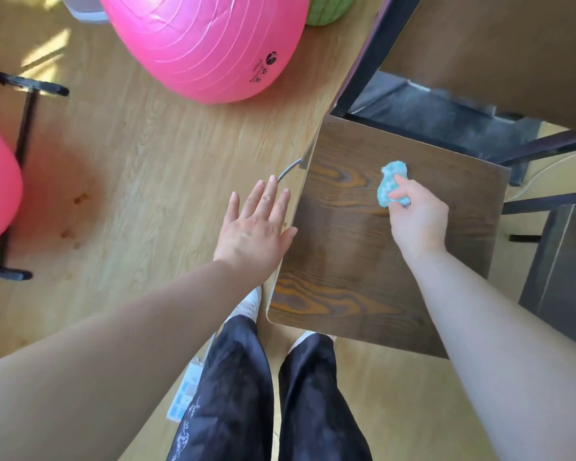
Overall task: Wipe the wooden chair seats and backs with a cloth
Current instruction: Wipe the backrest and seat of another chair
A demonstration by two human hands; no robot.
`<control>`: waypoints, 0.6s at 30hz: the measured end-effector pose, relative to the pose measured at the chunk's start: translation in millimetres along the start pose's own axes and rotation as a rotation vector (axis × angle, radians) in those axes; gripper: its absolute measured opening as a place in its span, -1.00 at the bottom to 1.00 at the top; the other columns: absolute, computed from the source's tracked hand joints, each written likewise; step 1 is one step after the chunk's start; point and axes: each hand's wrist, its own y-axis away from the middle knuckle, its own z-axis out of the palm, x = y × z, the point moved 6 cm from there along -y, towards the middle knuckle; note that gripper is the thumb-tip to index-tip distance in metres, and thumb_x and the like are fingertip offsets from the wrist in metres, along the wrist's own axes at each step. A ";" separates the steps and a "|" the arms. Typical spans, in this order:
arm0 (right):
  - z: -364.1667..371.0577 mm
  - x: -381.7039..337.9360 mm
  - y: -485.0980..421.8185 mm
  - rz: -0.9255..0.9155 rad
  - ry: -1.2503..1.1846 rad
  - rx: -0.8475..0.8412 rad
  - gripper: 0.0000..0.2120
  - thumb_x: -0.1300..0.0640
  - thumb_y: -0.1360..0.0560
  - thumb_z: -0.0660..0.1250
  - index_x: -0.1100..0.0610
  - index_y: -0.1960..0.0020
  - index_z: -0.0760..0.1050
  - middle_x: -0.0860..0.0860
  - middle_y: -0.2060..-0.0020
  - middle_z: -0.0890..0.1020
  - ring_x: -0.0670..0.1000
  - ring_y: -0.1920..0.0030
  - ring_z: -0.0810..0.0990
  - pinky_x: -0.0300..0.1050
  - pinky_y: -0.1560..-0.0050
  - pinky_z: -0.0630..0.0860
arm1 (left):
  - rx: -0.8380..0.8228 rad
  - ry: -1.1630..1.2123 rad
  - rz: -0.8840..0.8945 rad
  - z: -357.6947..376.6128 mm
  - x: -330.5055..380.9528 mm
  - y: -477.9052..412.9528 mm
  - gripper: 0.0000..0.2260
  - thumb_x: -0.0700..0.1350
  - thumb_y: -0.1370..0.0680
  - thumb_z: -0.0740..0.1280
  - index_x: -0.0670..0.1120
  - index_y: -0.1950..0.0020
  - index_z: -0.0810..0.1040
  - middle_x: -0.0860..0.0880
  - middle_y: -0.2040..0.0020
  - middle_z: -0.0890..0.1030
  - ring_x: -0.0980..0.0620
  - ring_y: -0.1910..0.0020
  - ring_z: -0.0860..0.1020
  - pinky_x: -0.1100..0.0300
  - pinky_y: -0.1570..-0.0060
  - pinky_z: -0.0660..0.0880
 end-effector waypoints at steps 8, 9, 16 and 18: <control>16.4 -16.1 13.2 -0.231 0.130 -0.023 -0.83 0.38 -0.48 0.33 0.20 -0.01 0.59 0.07 -0.25 0.59 0.11 -0.22 0.57 -0.26 -0.18 0.43 | -0.031 0.014 -0.026 26.3 3.9 18.9 -0.43 0.13 -0.68 -0.08 -0.01 -0.62 -0.22 -0.02 -0.63 -0.23 -0.01 -0.60 -0.22 -0.13 -0.55 -0.14; 18.5 -18.9 15.5 -0.279 0.123 -0.032 -0.83 0.40 -0.44 0.31 0.21 0.04 0.60 0.07 -0.20 0.62 0.13 -0.18 0.60 -0.23 -0.15 0.45 | -0.027 0.013 -0.037 29.0 3.2 20.8 -0.43 0.14 -0.68 -0.08 -0.01 -0.62 -0.21 -0.02 -0.63 -0.22 -0.01 -0.60 -0.21 -0.13 -0.55 -0.13; 63.1 -32.6 91.4 -0.605 0.090 -0.316 -0.74 0.38 -0.34 0.23 0.18 0.07 0.59 0.05 -0.19 0.64 0.09 -0.19 0.62 -0.04 -0.15 0.56 | -0.043 -0.013 -0.069 35.0 15.7 36.0 -0.43 0.13 -0.69 -0.08 -0.03 -0.62 -0.21 -0.02 -0.63 -0.22 0.01 -0.60 -0.21 -0.13 -0.55 -0.13; 68.5 -28.1 105.9 -0.644 0.080 -0.375 -0.77 0.34 -0.37 0.19 0.18 0.09 0.57 0.06 -0.19 0.64 0.08 -0.23 0.59 -0.01 -0.18 0.55 | -0.048 -0.042 -0.057 36.0 22.3 40.5 -0.43 0.13 -0.68 -0.08 -0.02 -0.61 -0.23 -0.02 -0.63 -0.22 0.00 -0.60 -0.21 -0.13 -0.55 -0.12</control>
